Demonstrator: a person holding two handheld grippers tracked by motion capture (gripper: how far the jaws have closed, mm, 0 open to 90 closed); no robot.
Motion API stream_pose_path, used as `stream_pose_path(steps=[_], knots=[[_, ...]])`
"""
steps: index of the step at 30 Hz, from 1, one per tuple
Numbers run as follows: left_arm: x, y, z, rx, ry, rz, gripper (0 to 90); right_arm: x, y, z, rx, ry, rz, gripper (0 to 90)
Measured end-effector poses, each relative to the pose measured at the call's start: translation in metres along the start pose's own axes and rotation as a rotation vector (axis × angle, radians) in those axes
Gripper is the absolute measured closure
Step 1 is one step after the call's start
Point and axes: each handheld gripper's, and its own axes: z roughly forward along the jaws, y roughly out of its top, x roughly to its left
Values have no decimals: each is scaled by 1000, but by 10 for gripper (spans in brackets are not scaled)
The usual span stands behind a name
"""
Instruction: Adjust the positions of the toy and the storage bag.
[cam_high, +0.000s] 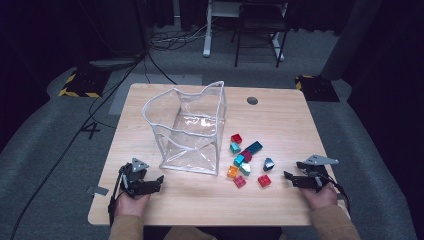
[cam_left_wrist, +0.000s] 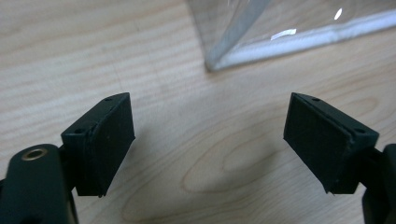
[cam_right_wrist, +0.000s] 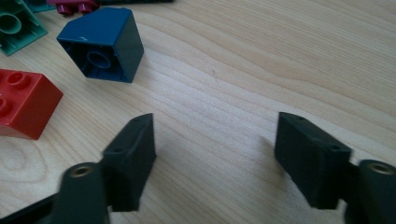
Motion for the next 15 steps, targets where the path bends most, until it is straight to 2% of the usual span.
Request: stream_pose_path(steps=[1, 3, 5, 6, 8, 9, 10, 11, 13, 15], knots=[[-1, 2, -3, -13, -2, 3, 165, 0, 0, 0, 0, 0, 0, 332], [-1, 7, -8, -35, -17, 5, 167, 1, 2, -1, 6, 4, 3, 428], [0, 12, -13, -51, -33, -9, 172, 4, 5, -3, 17, 34, 13, 519], [0, 15, -14, -58, -37, -14, 173, 5, 5, -4, 10, 53, 27, 532], [1, 19, -17, -73, -40, -15, 184, 9, 8, -9, 6, 56, 27, 563], [1, 22, -19, -83, -44, -13, 190, 12, 10, -13, 3, 48, 7, 564], [1, 24, -20, -95, -47, -5, 211, 22, 17, -21, -3, 20, -62, 564], [1, 27, -20, -105, -47, -3, 211, 22, 17, -21, -3, 20, -62, 564], [2, 30, -20, -114, -45, 6, 212, 33, 25, -29, -20, 0, -116, 557], [3, 34, -19, -124, -47, 7, 214, 43, 34, -36, -42, 3, -142, 542]])
